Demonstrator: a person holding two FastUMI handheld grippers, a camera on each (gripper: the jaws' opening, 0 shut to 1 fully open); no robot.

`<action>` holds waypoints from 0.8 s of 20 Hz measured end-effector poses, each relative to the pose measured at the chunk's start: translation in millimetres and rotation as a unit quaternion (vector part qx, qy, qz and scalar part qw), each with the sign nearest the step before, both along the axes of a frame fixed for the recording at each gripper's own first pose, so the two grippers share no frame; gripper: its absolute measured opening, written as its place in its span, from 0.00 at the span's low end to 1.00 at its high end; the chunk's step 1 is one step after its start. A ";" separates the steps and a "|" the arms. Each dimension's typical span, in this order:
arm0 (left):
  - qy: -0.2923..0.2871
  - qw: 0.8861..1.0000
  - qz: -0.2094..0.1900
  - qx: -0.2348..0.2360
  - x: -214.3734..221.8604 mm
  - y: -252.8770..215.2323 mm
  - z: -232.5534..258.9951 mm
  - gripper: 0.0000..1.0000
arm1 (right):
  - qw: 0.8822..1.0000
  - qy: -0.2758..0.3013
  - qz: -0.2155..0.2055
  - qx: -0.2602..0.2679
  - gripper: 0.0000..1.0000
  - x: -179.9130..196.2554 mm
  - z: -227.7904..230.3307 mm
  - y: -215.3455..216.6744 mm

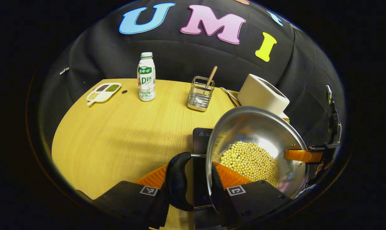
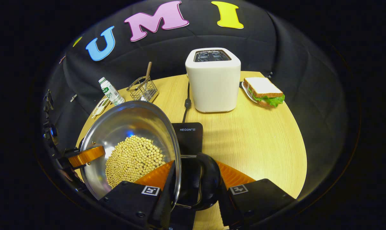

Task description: First push the handle of the pot to place it horizontally, then grasp the pot with both hands and set it on the induction cooktop.

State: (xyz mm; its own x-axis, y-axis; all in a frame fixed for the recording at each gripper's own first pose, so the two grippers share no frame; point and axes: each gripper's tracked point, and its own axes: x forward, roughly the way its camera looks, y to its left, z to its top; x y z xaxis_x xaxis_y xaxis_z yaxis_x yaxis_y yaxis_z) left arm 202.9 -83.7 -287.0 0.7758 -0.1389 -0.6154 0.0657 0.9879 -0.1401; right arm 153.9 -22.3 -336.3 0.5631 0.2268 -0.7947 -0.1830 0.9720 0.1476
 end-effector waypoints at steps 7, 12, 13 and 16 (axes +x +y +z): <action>-0.006 1.000 0.005 0.000 3.0 -0.4 -2.8 0.66 | 1.000 -0.014 -0.002 0.010 0.65 1.6 0.6 -0.9; 0.010 1.000 0.017 -0.003 1.9 1.1 -5.2 0.69 | 1.000 0.001 -0.004 -0.003 0.70 -5.5 -2.4 -3.3; 0.015 1.000 0.023 -0.002 1.2 2.6 -6.1 0.72 | 1.000 0.001 -0.002 -0.009 0.73 -7.1 -2.3 -6.2; 0.018 0.999 0.048 0.006 -5.0 8.6 -2.3 0.87 | 1.000 -0.001 -0.011 -0.012 0.87 -13.2 6.8 -11.3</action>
